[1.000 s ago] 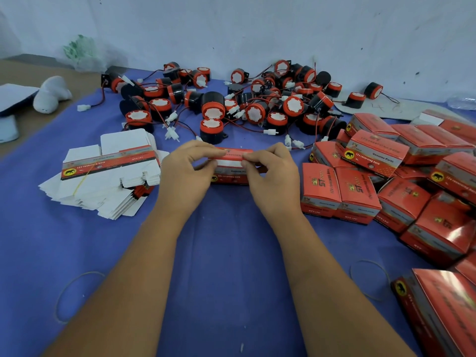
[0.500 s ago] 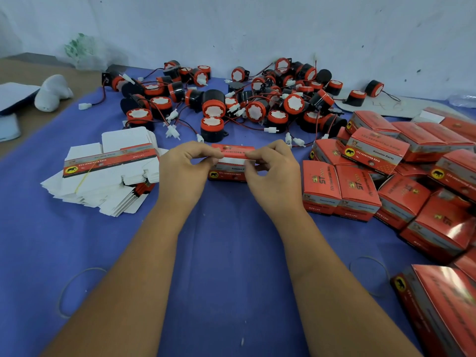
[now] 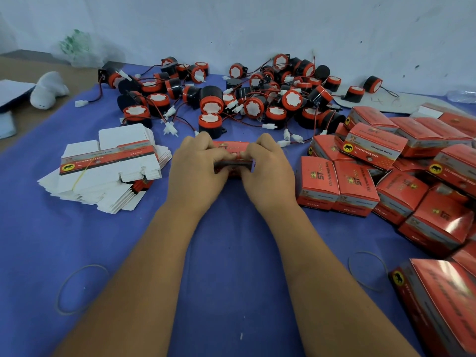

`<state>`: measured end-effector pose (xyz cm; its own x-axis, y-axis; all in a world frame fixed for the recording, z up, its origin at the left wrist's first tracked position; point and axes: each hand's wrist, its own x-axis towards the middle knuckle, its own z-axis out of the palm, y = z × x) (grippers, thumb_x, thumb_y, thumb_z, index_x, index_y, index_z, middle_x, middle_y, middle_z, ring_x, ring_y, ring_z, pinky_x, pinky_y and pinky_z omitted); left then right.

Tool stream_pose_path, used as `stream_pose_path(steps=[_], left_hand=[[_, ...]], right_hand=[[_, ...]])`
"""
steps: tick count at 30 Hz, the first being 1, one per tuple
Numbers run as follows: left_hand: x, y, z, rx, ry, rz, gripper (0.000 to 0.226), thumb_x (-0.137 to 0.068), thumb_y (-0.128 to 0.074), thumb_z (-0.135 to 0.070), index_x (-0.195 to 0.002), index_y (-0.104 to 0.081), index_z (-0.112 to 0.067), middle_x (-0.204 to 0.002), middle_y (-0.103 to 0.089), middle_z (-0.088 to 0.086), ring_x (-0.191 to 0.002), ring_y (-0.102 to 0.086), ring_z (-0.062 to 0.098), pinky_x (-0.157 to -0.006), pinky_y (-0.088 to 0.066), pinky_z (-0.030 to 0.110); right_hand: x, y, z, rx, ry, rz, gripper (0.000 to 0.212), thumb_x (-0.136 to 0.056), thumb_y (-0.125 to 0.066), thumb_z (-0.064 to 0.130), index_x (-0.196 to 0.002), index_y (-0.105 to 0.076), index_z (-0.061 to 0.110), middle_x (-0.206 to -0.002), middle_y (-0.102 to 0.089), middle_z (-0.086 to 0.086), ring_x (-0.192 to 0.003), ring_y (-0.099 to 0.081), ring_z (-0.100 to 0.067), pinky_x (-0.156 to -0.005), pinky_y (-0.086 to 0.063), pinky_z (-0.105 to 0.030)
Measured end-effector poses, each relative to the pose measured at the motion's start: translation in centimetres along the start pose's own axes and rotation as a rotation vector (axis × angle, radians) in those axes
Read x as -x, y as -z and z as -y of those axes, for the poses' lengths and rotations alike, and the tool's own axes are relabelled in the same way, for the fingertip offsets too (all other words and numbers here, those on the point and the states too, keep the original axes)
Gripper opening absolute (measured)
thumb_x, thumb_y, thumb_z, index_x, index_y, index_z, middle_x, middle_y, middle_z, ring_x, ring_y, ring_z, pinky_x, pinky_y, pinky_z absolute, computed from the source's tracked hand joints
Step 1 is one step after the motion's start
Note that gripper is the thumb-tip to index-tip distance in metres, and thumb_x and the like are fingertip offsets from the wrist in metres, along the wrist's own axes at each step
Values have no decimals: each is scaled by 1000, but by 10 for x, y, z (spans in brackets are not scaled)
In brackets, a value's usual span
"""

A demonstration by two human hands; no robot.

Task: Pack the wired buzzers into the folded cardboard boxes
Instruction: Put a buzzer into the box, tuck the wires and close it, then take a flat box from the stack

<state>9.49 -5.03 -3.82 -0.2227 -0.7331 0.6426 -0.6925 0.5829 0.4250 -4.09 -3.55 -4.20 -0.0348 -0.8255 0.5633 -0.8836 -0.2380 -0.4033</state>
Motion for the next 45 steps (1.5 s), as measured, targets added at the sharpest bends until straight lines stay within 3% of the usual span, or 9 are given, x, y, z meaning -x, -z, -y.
stream_pose_path(steps=[8,14,18,23,31,36,40,43,45], left_hand=[[2,-7,-7,66,129,48,30,-81,-62,-3,-103,-74,-20,-103,-65,-1,-98,-58,21,-81,-50,38],[2,-2,-3,294,303,-198,27,-88,-56,-4,-105,-70,-19,-109,-49,-9,-106,-52,11,-85,-48,28],[0,-2,-1,368,414,-109,26,-92,-56,-5,-109,-63,-24,-114,-59,-5,-100,-56,4,-80,-48,14],[-1,8,-12,654,389,-170,38,-93,-50,2,-102,-63,-32,-103,-65,-20,-104,-60,-4,-94,-46,14],[3,6,-10,502,442,-136,30,-95,-46,-3,-103,-67,-25,-108,-64,-11,-97,-55,1,-81,-38,6],[4,18,-1,139,357,-214,28,-89,-51,-3,-106,-70,-13,-112,-63,3,-106,-54,21,-86,-43,31],[-1,39,16,-366,593,-47,47,-80,-64,-17,-126,-59,-23,-141,-44,14,-140,-27,37,-114,-13,62],[-2,47,24,-414,703,107,52,-84,-64,-26,-133,-50,-22,-137,-44,15,-127,-43,39,-106,-31,55],[-3,51,27,-295,656,-40,38,-90,-56,-24,-128,-55,-21,-128,-53,12,-110,-54,35,-83,-40,43]], right_hand=[[3,-4,0,-135,-60,4,17,-82,-67,8,-80,-51,11,-96,-45,0,-87,-46,-21,-72,-45,-41],[6,-4,-2,-376,-114,38,27,-79,-72,15,-86,-45,16,-130,-44,1,-121,-40,-11,-81,-30,-3],[6,-1,0,-337,-112,49,35,-76,-73,15,-96,-45,20,-106,-49,0,-99,-43,-16,-74,-35,-18],[6,13,12,-152,-7,-229,38,-72,-78,20,-105,-61,11,-111,-51,-7,-100,-42,-19,-81,-38,-24],[17,64,-17,148,-165,-726,23,-78,-72,23,-94,-67,7,-108,-57,-18,-99,-52,-34,-81,-45,-45],[28,67,-27,399,-522,-532,34,-82,-61,21,-115,-60,14,-143,-40,-16,-136,-28,-37,-107,-19,-52],[23,32,22,236,-152,-485,41,-77,-68,12,-117,-62,10,-139,-45,-21,-128,-25,-28,-102,-21,-51],[22,-6,64,31,31,-128,47,-79,-65,10,-126,-58,12,-139,-44,-15,-125,-37,-31,-103,-28,-48],[15,-24,78,-188,15,135,55,-84,-58,6,-137,-47,13,-145,-36,-11,-123,-42,-31,-99,-37,-46]])
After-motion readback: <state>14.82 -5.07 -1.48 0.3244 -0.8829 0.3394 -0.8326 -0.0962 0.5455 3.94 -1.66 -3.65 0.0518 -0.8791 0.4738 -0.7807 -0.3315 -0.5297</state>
